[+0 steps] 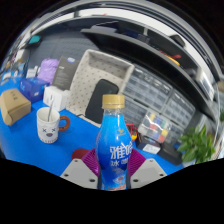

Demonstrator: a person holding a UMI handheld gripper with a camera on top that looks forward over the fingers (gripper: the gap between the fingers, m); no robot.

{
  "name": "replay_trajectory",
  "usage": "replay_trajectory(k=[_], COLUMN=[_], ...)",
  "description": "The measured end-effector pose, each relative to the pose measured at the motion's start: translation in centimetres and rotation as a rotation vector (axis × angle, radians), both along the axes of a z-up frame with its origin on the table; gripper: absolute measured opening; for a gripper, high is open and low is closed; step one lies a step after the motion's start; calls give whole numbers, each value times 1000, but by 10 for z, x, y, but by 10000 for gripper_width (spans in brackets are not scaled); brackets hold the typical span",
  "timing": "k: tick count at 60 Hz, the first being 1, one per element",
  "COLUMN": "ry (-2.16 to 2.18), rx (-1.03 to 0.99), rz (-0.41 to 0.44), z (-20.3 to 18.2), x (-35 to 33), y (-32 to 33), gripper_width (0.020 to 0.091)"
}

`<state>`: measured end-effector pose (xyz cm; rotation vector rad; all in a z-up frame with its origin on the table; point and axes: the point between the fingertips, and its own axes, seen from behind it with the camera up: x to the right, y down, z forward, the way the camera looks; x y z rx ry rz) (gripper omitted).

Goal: Pour water

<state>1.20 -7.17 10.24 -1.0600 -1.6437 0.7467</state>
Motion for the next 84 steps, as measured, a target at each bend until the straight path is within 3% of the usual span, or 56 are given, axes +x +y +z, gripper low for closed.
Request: replay_trajectory(k=[27, 42, 47, 56, 65, 73, 84], ry=[-87, -79, -56, -65, -89, -78, -86], rx=[1019, 1494, 1568, 1567, 1475, 1228, 627], rz=[310, 348, 370, 390, 340, 290, 195], z=[16, 33, 35, 30, 31, 45, 55], x=[-67, -86, -89, -85, -82, -80, -69], y=[-75, -84, -92, -99, -91, -80, -72], gripper_width=[343, 344, 343, 344, 342, 344, 345])
